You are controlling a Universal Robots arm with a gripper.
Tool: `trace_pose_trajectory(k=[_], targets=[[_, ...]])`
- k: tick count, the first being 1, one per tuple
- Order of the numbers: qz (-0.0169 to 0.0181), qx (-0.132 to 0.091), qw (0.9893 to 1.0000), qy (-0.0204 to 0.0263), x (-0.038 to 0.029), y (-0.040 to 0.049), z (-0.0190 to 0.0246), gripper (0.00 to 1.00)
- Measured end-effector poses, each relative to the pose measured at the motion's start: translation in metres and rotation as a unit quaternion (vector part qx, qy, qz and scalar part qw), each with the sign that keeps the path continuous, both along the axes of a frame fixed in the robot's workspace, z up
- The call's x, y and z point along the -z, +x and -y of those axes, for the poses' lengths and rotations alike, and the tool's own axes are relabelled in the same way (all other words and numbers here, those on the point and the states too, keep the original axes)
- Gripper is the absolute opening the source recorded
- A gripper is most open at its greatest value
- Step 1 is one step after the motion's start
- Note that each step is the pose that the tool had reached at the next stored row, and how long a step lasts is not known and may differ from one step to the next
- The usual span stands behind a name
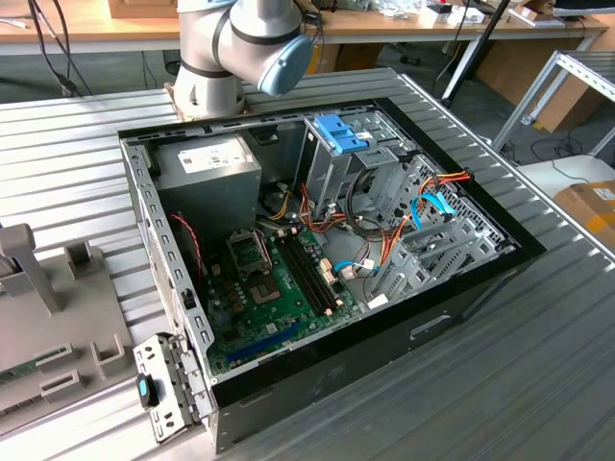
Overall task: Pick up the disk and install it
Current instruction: 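Pick up the disk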
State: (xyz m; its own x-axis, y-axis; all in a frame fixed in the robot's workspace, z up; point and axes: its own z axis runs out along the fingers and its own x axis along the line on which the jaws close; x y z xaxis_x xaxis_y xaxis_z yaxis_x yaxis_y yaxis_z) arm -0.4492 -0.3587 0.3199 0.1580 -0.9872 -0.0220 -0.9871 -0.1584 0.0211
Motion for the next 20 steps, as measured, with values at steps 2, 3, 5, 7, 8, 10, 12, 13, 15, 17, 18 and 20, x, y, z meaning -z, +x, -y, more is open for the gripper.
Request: trace_pose_trajectory(k=[2, 3, 5, 7, 8, 10, 12, 13, 15, 17, 18, 20], targets=[[0.0075, 0.0, 1.0, 0.0001, 0.0045, -0.0023, 0.0001, 0.57], [0.0094, 0.0, 1.0, 0.0, 0.0064, -0.0024, 0.0, 0.57], [0.0094, 0.0, 1.0, -0.0001, 0.0064, -0.0024, 0.0, 0.57], [0.0095, 0.0, 1.0, -0.0001, 0.0066, -0.0024, 0.0, 0.57], [0.0096, 0.005, 0.9999, 0.0, 0.0069, -0.0024, 0.0, 0.57], [0.0095, 0.018, 0.9998, -0.0002, 0.0071, -0.0024, 0.0, 0.57], [0.0096, 0.018, 0.9998, -0.0002, 0.0071, -0.0028, -0.0015, 0.57], [0.0094, 0.018, 0.9998, -0.0003, 0.007, -0.0035, -0.0016, 0.57], [0.0095, 0.018, 0.9998, -0.0002, 0.007, -0.0042, -0.0016, 0.57], [0.0096, 0.018, 0.9998, -0.0002, 0.0071, -0.0042, -0.0016, 0.57], [0.0096, 0.018, 0.9998, -0.0002, 0.0071, -0.0042, -0.0016, 0.57], [0.0097, 0.018, 0.9998, -0.0002, 0.0071, -0.0042, -0.0016, 0.55]])
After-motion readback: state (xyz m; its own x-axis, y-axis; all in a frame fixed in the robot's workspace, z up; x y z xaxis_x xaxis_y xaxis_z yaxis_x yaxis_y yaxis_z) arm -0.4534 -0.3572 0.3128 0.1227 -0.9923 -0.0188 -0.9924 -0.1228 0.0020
